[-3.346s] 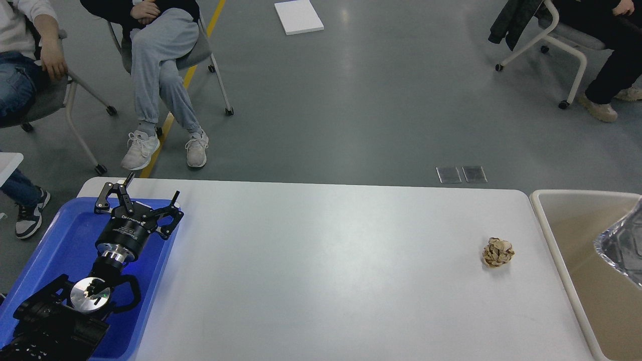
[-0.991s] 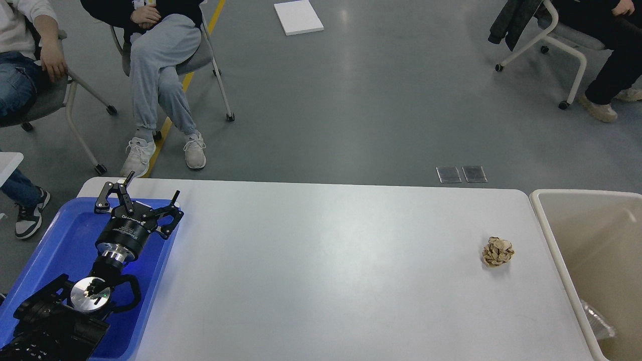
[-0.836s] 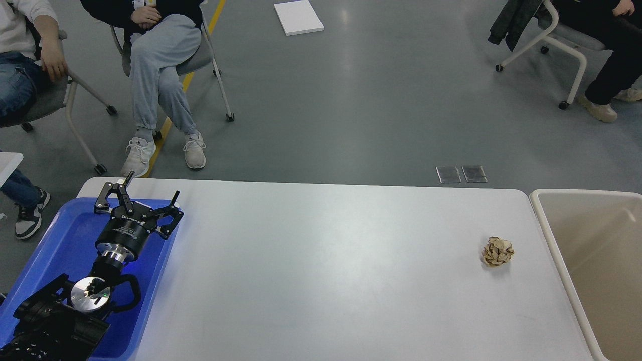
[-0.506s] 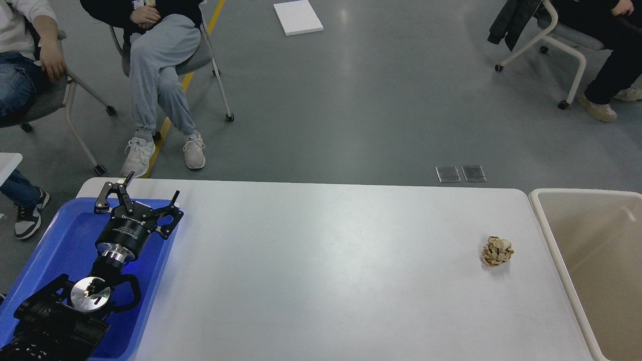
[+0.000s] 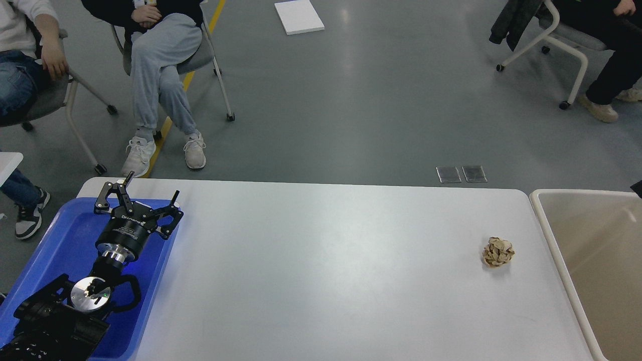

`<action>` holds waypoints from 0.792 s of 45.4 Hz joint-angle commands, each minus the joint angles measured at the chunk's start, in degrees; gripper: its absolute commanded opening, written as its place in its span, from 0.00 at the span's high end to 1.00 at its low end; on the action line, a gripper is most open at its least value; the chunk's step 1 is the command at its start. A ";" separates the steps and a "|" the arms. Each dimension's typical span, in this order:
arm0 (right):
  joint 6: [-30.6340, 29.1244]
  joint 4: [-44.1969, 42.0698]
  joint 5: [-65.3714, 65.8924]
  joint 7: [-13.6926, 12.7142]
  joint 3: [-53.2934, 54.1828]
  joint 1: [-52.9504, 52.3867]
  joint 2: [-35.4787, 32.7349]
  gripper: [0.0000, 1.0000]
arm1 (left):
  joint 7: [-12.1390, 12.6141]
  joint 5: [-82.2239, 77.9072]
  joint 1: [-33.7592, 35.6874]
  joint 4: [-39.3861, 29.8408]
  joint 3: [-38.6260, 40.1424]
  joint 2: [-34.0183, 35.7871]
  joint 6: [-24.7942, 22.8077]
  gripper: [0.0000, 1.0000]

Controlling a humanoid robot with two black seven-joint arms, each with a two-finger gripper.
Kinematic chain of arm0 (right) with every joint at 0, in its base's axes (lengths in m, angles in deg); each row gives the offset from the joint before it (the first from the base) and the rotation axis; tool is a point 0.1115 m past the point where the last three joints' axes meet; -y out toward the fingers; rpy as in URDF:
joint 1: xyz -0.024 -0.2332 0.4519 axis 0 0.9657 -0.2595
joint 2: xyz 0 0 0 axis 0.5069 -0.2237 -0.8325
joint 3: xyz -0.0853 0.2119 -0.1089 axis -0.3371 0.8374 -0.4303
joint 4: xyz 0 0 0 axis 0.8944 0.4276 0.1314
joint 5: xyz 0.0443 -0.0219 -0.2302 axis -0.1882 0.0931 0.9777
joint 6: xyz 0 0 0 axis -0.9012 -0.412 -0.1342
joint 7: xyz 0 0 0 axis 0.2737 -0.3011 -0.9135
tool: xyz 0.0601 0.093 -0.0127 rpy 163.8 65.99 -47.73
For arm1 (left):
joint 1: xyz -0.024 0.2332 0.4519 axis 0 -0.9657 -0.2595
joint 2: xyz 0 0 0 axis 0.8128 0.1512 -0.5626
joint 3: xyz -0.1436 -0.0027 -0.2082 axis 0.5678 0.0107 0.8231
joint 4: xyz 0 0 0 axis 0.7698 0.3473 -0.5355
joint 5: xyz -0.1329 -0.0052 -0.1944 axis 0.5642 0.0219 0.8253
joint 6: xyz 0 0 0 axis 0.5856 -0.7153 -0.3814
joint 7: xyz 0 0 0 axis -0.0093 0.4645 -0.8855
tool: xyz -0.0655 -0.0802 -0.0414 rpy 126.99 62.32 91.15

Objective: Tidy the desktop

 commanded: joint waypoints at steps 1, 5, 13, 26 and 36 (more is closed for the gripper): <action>-0.07 13.27 0.71 -0.34 -12.89 -10.20 -2.33 0.01 | 0.00 -0.01 -0.01 0.03 -0.01 0.00 0.00 0.00; -0.69 15.20 0.97 -0.34 -15.71 -12.83 -2.33 0.00 | 0.00 -0.01 -0.01 0.03 -0.01 0.00 0.00 0.00; -4.02 21.61 0.88 -0.34 -21.33 -20.57 -2.33 0.00 | 0.09 -0.01 -0.01 -0.06 -0.01 0.00 0.00 0.00; -20.27 32.25 0.62 -0.25 -45.66 -41.03 6.72 0.00 | 0.09 -0.01 -0.01 -0.06 -0.01 0.00 0.00 0.00; -31.88 40.34 0.62 -0.25 -50.25 -54.14 15.06 0.00 | 0.09 -0.01 -0.01 0.03 -0.01 0.00 0.00 0.00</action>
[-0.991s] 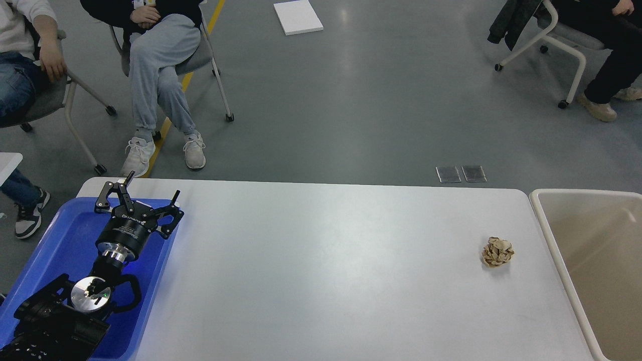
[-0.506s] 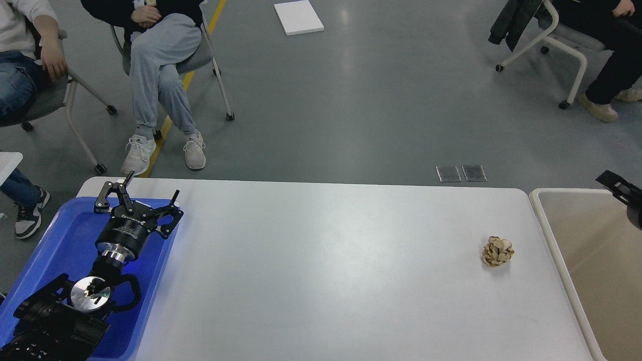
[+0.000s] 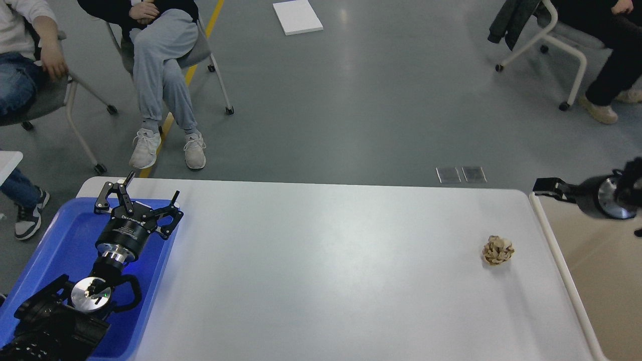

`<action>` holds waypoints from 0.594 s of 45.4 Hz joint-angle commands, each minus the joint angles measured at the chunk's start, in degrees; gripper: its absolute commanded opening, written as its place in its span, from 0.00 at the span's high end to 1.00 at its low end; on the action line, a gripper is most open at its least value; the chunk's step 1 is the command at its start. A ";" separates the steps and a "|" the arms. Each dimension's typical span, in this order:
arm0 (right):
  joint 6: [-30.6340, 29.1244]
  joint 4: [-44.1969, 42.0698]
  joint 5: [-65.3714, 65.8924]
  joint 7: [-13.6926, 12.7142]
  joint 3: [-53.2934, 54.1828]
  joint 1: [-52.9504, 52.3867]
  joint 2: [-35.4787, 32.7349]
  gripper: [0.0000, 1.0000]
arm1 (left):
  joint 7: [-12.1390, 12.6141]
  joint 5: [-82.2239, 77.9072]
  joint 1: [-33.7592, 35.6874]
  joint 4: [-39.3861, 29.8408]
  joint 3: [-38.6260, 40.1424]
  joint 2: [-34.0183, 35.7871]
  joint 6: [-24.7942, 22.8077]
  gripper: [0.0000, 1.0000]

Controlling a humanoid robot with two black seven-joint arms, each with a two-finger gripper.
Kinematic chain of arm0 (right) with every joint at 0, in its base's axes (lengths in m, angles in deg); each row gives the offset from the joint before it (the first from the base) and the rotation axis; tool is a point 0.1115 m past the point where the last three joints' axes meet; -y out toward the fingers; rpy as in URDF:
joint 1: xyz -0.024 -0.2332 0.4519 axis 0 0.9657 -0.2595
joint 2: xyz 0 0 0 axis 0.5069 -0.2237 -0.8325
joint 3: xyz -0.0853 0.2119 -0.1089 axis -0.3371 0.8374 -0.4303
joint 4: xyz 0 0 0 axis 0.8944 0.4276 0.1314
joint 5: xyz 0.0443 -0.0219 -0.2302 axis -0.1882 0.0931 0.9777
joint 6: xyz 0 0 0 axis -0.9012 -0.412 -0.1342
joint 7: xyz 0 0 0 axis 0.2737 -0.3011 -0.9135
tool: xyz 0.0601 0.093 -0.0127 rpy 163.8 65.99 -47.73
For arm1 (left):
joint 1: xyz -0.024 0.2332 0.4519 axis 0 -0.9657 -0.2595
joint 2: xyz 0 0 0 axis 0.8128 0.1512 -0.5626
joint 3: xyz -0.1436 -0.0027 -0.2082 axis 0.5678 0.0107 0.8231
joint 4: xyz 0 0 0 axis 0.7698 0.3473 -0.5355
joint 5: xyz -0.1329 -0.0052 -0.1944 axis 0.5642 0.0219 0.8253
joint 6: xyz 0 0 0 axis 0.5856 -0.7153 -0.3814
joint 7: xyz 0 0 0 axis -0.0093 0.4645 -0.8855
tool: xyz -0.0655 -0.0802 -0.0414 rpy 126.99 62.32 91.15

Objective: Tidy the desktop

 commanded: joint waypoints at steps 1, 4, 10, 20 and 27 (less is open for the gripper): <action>-13.42 8.69 -0.07 0.03 -9.00 -15.71 9.78 0.00 | -0.02 0.00 0.00 0.05 0.00 0.00 0.00 0.00; -16.93 10.09 -0.07 0.03 -9.26 -17.91 11.63 0.00 | -0.02 0.00 0.00 -0.04 0.00 0.00 0.00 0.00; -27.30 11.94 0.37 0.11 -9.62 -24.59 12.43 0.00 | -0.02 0.00 0.00 -0.04 0.00 0.00 0.00 0.00; -35.13 16.86 0.11 0.03 -9.79 -29.34 12.60 0.00 | -0.02 0.00 0.00 -0.04 0.00 0.00 0.00 0.00; -37.60 17.66 -0.07 0.29 -8.65 -30.40 14.97 0.00 | -0.02 0.00 0.00 -0.04 0.00 0.00 0.00 0.00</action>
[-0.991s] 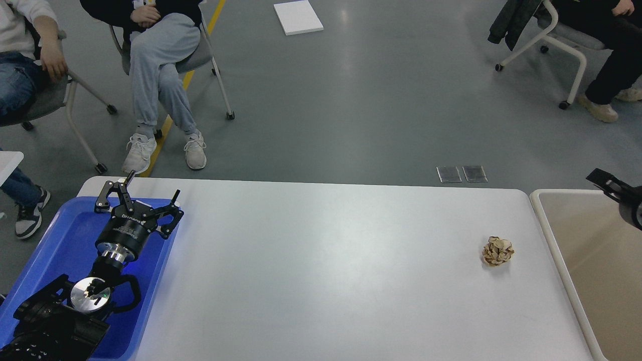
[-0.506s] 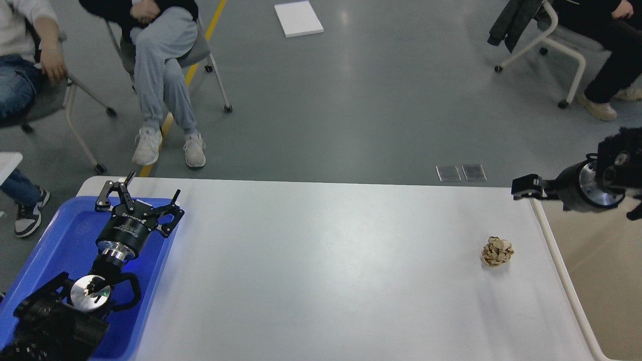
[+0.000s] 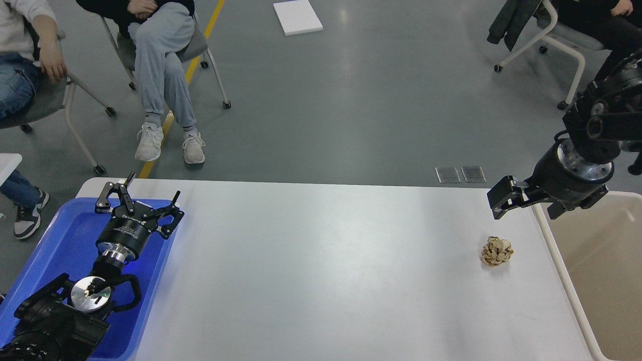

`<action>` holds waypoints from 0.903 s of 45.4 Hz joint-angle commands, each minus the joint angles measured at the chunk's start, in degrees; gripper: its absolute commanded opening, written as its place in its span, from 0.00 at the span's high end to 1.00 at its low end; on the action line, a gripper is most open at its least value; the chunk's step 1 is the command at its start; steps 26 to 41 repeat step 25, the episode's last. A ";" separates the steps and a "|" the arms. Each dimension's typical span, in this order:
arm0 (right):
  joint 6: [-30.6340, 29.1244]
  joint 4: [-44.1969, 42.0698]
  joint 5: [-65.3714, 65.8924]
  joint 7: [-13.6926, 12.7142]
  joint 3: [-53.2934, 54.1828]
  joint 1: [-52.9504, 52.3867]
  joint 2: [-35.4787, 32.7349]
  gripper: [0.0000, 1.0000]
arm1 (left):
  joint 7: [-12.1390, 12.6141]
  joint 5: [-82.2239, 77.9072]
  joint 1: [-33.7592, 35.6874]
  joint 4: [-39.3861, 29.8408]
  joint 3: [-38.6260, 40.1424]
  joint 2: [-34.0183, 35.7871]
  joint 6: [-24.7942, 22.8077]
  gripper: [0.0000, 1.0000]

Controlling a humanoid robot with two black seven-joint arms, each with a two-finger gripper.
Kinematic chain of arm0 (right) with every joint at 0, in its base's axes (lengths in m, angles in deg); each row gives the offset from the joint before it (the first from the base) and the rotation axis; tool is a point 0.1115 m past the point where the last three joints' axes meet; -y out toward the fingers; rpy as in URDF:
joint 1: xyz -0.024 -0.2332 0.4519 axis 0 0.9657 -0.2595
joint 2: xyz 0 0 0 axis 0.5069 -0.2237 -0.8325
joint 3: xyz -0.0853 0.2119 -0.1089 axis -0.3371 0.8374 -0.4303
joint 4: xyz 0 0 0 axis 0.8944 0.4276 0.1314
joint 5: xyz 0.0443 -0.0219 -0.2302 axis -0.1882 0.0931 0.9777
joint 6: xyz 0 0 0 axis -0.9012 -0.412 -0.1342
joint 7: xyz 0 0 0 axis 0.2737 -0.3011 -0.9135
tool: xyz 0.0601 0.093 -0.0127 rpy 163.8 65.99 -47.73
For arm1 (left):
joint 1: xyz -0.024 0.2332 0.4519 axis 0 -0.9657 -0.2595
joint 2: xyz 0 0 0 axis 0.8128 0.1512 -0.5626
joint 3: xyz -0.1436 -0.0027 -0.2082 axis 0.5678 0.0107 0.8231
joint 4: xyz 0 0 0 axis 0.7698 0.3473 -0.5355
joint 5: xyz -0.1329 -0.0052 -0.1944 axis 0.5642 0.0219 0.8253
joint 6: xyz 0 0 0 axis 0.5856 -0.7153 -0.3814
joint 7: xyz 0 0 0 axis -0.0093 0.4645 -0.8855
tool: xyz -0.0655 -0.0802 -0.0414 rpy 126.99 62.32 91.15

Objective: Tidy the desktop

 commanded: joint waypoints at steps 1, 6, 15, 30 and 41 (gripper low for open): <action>-7.02 3.29 -0.17 0.35 0.64 -4.68 2.53 0.00 | 0.00 0.00 0.00 -0.01 0.00 0.01 0.00 0.00; -7.29 3.64 -0.17 0.35 1.34 -6.26 2.88 0.00 | 0.00 0.00 0.00 -0.01 0.00 0.01 0.00 0.00; -7.38 3.73 -0.17 0.26 3.72 -7.58 3.24 0.00 | 0.00 0.00 0.00 -0.01 0.00 0.01 0.00 0.00; -7.20 3.55 -0.08 0.26 3.80 -6.71 3.32 0.00 | 0.00 0.00 0.00 -0.01 0.00 0.01 0.00 0.00; -7.20 3.55 -0.08 0.26 3.80 -6.71 3.32 0.00 | 0.00 0.00 0.00 -0.01 0.00 0.01 0.00 0.00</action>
